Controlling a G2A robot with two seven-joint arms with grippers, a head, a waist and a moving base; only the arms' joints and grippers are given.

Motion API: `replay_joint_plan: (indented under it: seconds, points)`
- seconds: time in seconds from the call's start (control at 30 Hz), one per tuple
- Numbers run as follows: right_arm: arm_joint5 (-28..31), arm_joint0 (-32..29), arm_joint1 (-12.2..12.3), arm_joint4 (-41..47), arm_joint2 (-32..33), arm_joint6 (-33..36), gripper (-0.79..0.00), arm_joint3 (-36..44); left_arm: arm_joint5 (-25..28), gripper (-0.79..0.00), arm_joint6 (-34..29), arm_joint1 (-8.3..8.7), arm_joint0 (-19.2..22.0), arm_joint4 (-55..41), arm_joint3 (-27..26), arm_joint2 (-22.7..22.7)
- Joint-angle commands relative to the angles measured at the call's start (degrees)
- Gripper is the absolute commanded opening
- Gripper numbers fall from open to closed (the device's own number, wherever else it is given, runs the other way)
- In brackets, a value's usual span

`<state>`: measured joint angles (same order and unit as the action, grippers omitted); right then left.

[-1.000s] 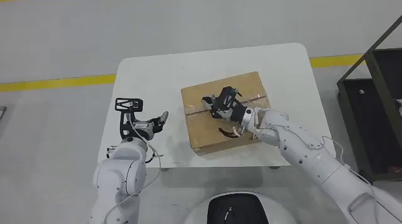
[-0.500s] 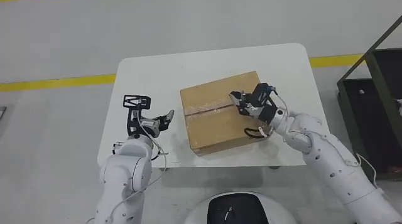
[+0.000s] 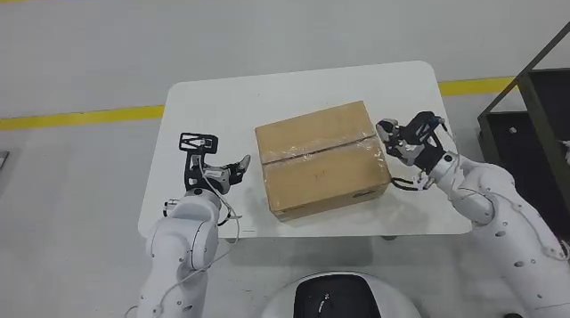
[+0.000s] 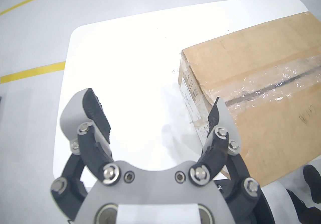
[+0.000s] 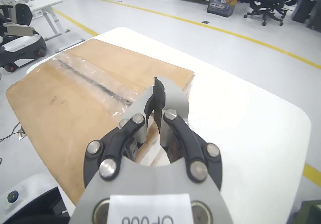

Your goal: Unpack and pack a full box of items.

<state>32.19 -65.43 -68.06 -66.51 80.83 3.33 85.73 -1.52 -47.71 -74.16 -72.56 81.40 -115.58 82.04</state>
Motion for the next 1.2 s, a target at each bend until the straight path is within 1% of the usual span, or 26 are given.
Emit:
replay_joint_plan:
  seconds: [0.0, 0.07, 0.13, 0.2, 0.23, 0.3, 0.37, 0.5, 0.63, 0.73, 0.83, 0.97, 1.17]
  points:
    - [0.3, -0.9, 0.2, -0.2, 1.1, -1.0, -0.785, 2.2, -0.1, 0.0, 0.0, 0.01, -0.1, 0.1, -0.1, 0.1]
    - [0.4, -1.5, 0.3, -1.3, 1.3, -2.6, -0.785, 5.3, -0.5, 0.0, 0.2, 0.04, -0.3, 0.5, -0.4, 0.4]
    - [1.1, -1.4, 0.3, -3.4, -0.1, -3.5, -0.785, 8.0, -1.0, 0.0, 0.4, 0.05, -0.6, 0.6, -0.7, 0.9]
    - [1.7, -0.1, 0.0, -6.6, -3.6, -3.2, -0.785, 10.2, -1.9, 0.0, 0.7, 0.06, -0.9, 0.7, -1.0, 1.5]
    - [2.2, 0.7, -0.3, -7.3, -6.4, -3.2, -0.785, 10.9, -2.4, 0.0, 0.7, 0.06, -1.1, 0.6, -1.1, 2.0]
    - [1.3, 3.6, -1.0, -10.5, -11.7, -1.8, -0.785, 10.5, -3.0, 0.0, 0.9, 0.1, -1.5, 0.5, -1.3, 2.9]
    - [0.3, 7.0, -2.0, -13.9, -17.7, -1.6, -0.785, 9.0, -3.6, 0.0, 1.2, 0.15, -1.9, 0.5, -1.5, 4.0]
    - [-2.2, 13.9, -4.4, -17.5, -27.8, -1.5, -0.785, 2.4, -4.6, 0.0, 1.5, 0.23, -2.8, 0.5, -1.6, 6.0]
    - [-5.0, 18.4, -6.6, -16.2, -33.2, -1.7, -0.785, -4.7, -4.7, 0.0, 1.8, 0.27, -3.4, 0.2, -1.8, 6.9]
    - [-5.8, 19.8, -7.4, -15.4, -34.1, -1.6, -0.785, -7.5, -4.6, 0.0, 2.0, 0.27, -3.9, 0.1, -2.0, 6.9]
    - [-5.7, 19.4, -7.3, -14.1, -32.8, -1.4, -0.785, -8.8, -4.2, 0.0, 2.1, 0.26, -4.1, 0.0, -1.8, 6.5]
    - [-5.0, 17.3, -6.4, -12.8, -29.3, -0.3, -0.785, -8.1, -3.4, 0.0, 2.2, 0.26, -3.7, 0.1, -1.5, 5.9]
    - [-3.7, 12.5, -4.4, -12.7, -22.2, 2.4, -0.785, -4.4, -2.5, 0.0, 2.2, 0.26, -2.7, 0.4, -0.8, 5.0]
